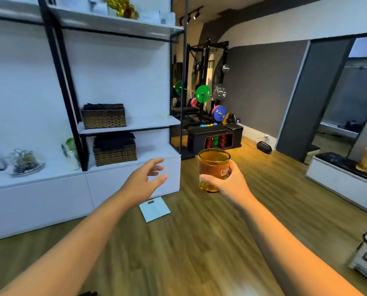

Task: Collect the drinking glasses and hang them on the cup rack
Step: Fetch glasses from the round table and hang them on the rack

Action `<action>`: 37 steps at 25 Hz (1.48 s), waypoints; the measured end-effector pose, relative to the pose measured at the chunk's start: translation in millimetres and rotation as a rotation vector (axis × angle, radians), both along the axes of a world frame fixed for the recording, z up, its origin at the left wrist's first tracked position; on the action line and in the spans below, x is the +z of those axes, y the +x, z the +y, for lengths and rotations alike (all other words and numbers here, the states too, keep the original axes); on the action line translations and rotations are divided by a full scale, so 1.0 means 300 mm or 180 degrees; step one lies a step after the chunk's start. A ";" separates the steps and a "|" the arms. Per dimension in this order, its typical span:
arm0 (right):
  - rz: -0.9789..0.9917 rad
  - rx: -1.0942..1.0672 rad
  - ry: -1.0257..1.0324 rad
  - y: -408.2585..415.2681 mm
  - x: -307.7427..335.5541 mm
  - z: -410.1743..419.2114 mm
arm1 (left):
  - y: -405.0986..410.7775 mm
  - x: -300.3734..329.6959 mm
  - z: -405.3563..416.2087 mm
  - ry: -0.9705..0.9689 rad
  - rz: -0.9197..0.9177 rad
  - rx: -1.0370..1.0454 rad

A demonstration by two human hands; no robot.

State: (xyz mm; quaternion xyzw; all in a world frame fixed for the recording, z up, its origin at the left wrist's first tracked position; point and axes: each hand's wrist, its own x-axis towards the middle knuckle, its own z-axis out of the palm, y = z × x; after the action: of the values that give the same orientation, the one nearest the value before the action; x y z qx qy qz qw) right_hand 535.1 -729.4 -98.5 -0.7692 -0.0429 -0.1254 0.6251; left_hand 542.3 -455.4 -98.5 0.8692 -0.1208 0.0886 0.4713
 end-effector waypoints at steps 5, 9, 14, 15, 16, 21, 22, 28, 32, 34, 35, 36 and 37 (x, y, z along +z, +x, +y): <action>-0.0068 0.0328 -0.0082 0.283 0.043 0.221 | 0.198 0.028 0.170 -0.0054 -0.0020 0.0225; -0.0117 0.0463 -0.0156 0.512 0.092 0.429 | 0.391 0.066 0.347 -0.0009 -0.0056 0.0369; -0.0082 0.0658 -0.0062 0.760 0.103 0.625 | 0.603 0.053 0.505 -0.0006 -0.0095 0.0506; -0.0041 0.0691 -0.0026 0.804 0.096 0.648 | 0.646 0.044 0.521 0.0012 -0.0086 0.0515; -0.0006 0.0708 -0.0013 0.845 0.088 0.664 | 0.687 0.037 0.531 0.0025 -0.0072 0.0515; 0.0004 0.0697 -0.0125 1.071 0.055 0.701 | 0.888 0.022 0.570 -0.0063 -0.0072 0.0527; 0.0020 0.0717 -0.0142 1.112 0.045 0.701 | 0.919 0.017 0.577 -0.0087 -0.0058 0.0538; 0.0042 0.1017 -0.0170 1.453 0.028 0.735 | 1.166 -0.001 0.638 -0.0065 -0.0009 0.0833; 0.0101 0.1385 -0.0187 1.670 0.041 0.773 | 1.308 0.025 0.646 -0.0113 0.0007 0.1177; 0.0123 0.1600 -0.0185 1.777 0.052 0.794 | 1.377 0.037 0.659 -0.0084 -0.0017 0.1353; 0.0110 0.1711 -0.0192 1.822 0.054 0.807 | 1.405 0.034 0.667 -0.0086 -0.0018 0.1441; 0.0097 0.1810 -0.0212 1.864 0.053 0.823 | 1.427 0.032 0.675 -0.0101 -0.0016 0.1526; 0.0100 0.1892 -0.0217 1.904 0.042 0.843 | 1.442 0.030 0.685 -0.0124 0.0009 0.1609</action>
State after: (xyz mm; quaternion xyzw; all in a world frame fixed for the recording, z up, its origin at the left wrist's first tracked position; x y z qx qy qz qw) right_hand 1106.3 -476.5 -85.9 -0.7453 -0.2607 0.0766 0.6088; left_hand 974.9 -249.8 -89.5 0.8626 0.1028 0.2047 0.4510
